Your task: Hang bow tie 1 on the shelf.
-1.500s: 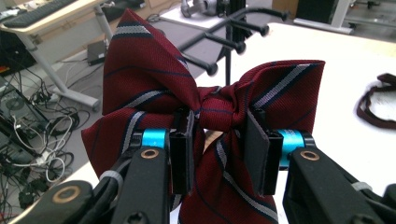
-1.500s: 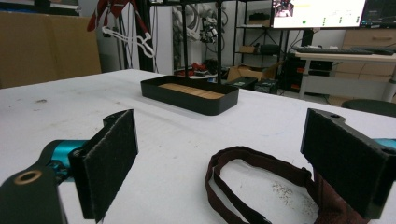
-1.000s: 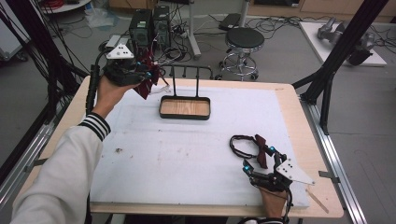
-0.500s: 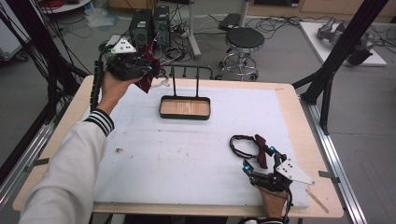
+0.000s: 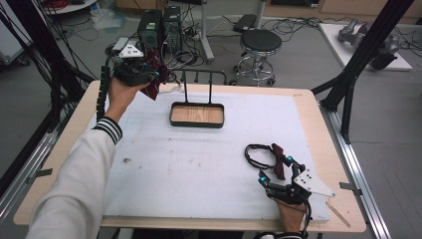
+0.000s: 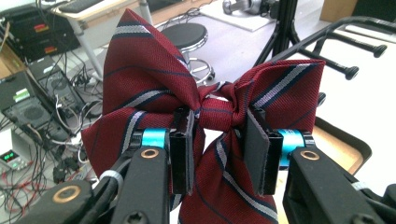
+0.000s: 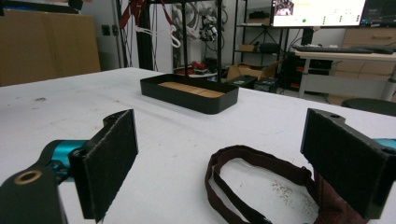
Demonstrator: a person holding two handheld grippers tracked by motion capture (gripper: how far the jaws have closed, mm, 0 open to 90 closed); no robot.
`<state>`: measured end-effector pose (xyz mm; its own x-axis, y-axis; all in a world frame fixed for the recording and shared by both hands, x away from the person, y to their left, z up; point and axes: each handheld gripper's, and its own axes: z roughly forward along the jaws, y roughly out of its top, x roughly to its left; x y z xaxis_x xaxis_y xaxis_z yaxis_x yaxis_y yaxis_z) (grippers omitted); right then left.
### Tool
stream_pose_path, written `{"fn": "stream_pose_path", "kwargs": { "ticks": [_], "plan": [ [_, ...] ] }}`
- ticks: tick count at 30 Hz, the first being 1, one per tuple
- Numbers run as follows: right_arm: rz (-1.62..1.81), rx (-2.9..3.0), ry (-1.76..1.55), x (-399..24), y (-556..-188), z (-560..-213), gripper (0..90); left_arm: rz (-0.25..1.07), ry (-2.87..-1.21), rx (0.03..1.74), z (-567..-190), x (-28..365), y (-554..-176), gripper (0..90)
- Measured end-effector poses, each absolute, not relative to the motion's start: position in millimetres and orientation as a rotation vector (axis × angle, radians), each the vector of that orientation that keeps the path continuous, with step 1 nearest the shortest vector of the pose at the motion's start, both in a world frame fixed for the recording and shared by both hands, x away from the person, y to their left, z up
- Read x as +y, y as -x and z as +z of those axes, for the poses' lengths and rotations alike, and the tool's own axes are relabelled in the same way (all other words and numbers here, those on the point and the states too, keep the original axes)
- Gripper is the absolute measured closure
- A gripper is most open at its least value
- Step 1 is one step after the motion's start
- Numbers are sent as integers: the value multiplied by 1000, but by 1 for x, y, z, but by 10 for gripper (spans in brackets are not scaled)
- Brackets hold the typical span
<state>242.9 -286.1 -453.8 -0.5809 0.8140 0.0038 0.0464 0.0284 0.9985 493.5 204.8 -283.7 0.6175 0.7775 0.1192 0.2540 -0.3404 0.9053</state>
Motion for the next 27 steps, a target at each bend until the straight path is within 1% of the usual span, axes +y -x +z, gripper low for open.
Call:
{"fn": "stream_pose_path", "kwargs": {
  "ticks": [15,17,27],
  "plan": [
    [1611,1700,-881,-286,-242,-454,102,666,-1912,882,-308,213,-491,657],
    [1613,1700,-884,-286,-242,-454,102,667,-1939,891,-308,214,-491,657],
    [1613,1693,-883,-286,-242,-454,102,658,-1974,882,-310,210,-489,657]
  ]
}}
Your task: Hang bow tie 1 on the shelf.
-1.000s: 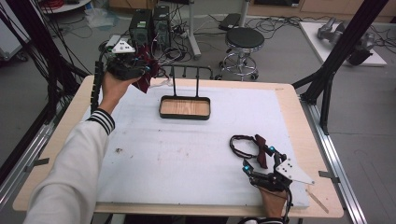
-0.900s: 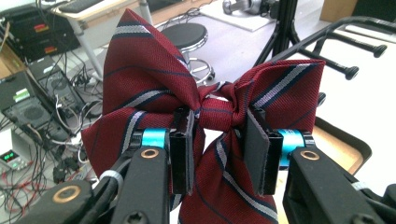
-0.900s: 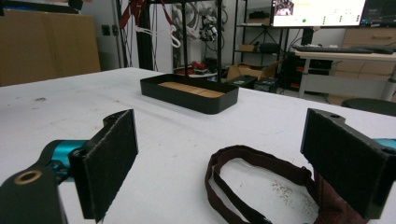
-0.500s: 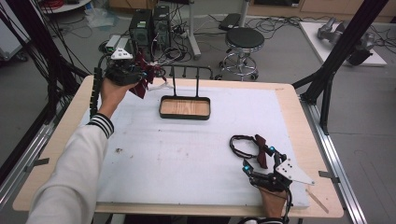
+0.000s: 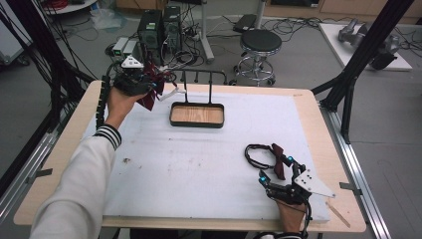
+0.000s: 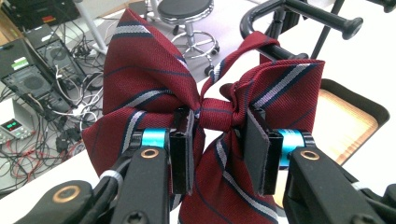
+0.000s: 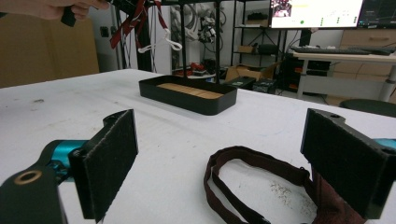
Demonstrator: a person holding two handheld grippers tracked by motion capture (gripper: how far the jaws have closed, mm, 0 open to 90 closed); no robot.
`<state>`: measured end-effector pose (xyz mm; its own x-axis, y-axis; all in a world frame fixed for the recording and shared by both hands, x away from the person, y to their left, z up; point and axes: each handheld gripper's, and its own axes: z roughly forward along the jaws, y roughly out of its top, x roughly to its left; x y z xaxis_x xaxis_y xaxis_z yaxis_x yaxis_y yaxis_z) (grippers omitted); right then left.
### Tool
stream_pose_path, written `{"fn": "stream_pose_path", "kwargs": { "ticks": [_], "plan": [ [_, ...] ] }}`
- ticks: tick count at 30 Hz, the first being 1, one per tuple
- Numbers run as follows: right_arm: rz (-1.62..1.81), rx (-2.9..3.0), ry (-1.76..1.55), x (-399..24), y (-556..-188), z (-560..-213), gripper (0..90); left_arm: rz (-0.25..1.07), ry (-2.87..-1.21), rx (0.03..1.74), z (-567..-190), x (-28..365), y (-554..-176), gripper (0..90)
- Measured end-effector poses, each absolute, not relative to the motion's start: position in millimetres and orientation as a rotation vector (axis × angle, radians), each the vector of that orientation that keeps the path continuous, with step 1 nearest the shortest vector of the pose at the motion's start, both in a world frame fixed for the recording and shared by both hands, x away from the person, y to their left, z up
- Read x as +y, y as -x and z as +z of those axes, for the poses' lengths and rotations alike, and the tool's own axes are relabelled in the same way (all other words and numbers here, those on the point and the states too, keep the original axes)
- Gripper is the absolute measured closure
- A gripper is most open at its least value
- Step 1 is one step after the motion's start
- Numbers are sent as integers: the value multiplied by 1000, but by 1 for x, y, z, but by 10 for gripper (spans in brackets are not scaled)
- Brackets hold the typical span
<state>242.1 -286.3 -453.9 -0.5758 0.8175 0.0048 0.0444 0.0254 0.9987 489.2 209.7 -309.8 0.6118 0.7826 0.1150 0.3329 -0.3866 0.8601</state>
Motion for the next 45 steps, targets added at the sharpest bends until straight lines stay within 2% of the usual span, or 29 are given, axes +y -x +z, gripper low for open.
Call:
{"fn": "stream_pose_path", "kwargs": {
  "ticks": [16,19,21,24,26,34,45],
  "plan": [
    [1607,1694,-881,-286,-242,-454,102,629,-1997,863,-327,214,-491,654],
    [1611,1693,-884,-286,-242,-454,102,602,-1989,860,-329,215,-491,626],
    [1608,1694,-881,-286,-242,-454,102,588,-1980,855,-330,215,-491,524],
    [1608,1694,-880,-286,-242,-454,102,593,-1936,845,-331,217,-492,258],
    [1606,1694,-879,-286,-242,-454,102,600,-1921,862,-332,218,-492,135],
    [1608,1693,-871,-286,-243,-454,102,587,-1858,774,-327,227,-479,114],
    [1607,1692,-870,-286,-243,-454,102,585,-1756,658,-324,237,-436,114]
  ]
}}
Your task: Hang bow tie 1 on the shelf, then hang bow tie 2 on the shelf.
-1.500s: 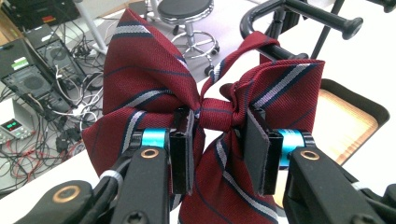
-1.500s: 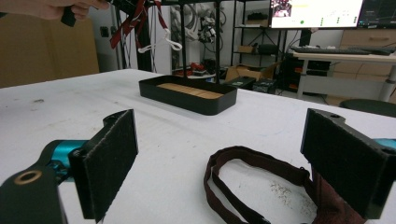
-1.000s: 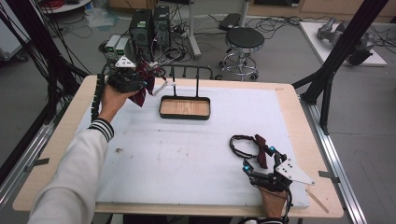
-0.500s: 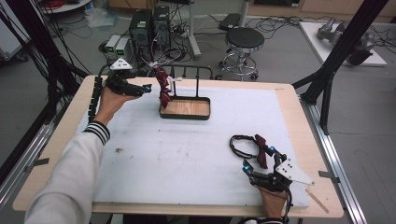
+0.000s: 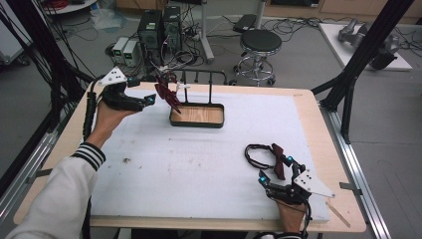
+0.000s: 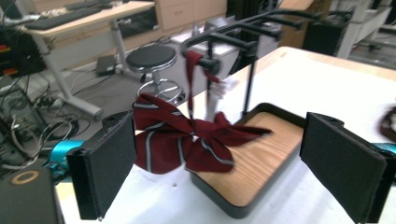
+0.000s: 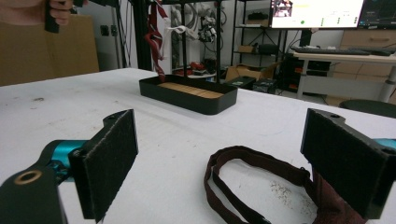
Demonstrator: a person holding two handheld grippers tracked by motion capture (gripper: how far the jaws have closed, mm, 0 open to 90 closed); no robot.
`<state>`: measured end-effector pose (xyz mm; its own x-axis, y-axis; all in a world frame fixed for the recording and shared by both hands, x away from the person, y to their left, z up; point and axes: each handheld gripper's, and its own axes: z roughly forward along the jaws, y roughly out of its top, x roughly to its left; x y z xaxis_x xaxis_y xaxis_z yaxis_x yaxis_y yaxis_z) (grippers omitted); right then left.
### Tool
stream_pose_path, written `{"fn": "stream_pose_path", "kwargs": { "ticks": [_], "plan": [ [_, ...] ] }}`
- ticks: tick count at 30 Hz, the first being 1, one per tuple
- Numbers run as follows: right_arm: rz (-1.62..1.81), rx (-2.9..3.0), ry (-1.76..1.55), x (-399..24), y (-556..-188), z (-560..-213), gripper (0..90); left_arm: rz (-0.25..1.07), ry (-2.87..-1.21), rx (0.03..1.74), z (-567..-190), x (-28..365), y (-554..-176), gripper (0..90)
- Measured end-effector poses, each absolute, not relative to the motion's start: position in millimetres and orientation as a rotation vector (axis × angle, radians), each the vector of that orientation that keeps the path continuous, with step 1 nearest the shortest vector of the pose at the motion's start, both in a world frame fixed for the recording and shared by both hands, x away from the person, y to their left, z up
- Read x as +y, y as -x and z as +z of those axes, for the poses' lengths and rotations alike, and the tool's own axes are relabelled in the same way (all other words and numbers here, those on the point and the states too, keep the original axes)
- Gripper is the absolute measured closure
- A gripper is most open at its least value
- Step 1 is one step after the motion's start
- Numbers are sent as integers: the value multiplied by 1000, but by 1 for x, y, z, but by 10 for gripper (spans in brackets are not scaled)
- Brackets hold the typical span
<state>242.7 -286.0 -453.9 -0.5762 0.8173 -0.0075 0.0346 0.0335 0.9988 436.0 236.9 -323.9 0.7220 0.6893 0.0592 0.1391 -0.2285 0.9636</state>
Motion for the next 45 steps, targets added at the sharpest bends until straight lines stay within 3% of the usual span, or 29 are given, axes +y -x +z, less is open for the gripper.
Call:
{"fn": "stream_pose_path", "kwargs": {
  "ticks": [20,31,45],
  "plan": [
    [1601,1698,-873,-285,-242,-454,102,636,-1602,580,-369,255,-342,117],
    [1595,1700,-872,-285,-242,-454,102,610,-1573,603,-396,260,-324,117],
    [1593,1702,-874,-285,-242,-454,102,609,-1561,612,-400,264,-321,117]
  ]
}}
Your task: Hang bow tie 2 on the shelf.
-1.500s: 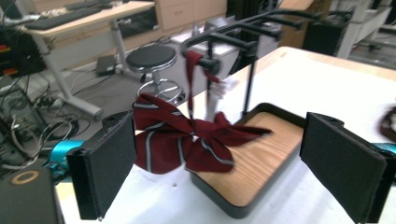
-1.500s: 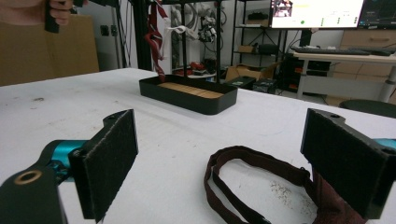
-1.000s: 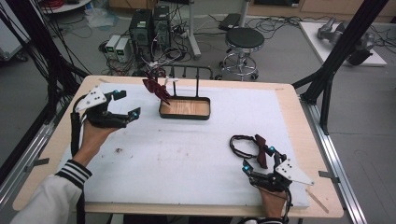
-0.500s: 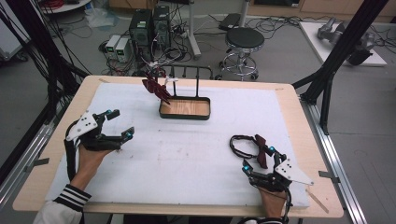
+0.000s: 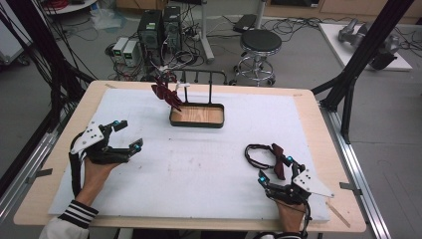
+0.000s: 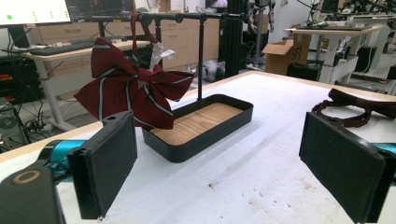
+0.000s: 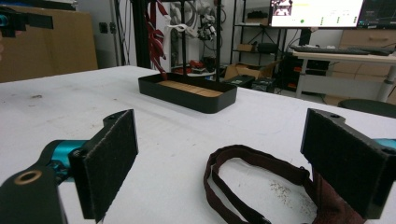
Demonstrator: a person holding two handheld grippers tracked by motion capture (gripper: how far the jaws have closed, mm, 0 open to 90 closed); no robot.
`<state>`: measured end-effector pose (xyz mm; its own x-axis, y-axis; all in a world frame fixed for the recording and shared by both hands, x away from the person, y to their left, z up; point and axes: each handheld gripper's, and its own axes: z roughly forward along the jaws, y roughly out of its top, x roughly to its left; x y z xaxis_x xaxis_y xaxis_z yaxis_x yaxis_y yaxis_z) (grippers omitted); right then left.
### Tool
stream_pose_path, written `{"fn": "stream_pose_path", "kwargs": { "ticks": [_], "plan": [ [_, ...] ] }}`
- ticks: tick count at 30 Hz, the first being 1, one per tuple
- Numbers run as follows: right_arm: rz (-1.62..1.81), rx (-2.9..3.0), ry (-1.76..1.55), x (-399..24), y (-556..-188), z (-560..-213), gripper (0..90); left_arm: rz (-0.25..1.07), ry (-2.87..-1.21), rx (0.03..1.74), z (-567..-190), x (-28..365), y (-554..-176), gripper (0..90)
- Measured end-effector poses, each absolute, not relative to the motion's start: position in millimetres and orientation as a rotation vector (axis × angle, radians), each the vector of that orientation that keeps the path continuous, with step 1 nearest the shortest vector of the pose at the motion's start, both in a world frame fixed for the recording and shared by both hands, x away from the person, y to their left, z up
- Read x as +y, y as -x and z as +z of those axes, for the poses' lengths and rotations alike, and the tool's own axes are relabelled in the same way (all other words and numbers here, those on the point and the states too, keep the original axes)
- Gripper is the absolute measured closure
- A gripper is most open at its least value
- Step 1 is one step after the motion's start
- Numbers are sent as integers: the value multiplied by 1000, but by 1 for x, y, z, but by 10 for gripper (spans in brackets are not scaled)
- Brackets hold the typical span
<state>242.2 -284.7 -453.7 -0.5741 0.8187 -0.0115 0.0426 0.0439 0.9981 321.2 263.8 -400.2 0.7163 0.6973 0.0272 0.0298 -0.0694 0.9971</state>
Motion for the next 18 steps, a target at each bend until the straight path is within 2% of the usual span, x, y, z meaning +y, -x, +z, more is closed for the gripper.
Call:
{"fn": "stream_pose_path", "kwargs": {
  "ticks": [18],
  "plan": [
    [1581,1710,-877,-284,-243,-453,102,599,-1567,627,-411,270,-319,117]
  ]
}}
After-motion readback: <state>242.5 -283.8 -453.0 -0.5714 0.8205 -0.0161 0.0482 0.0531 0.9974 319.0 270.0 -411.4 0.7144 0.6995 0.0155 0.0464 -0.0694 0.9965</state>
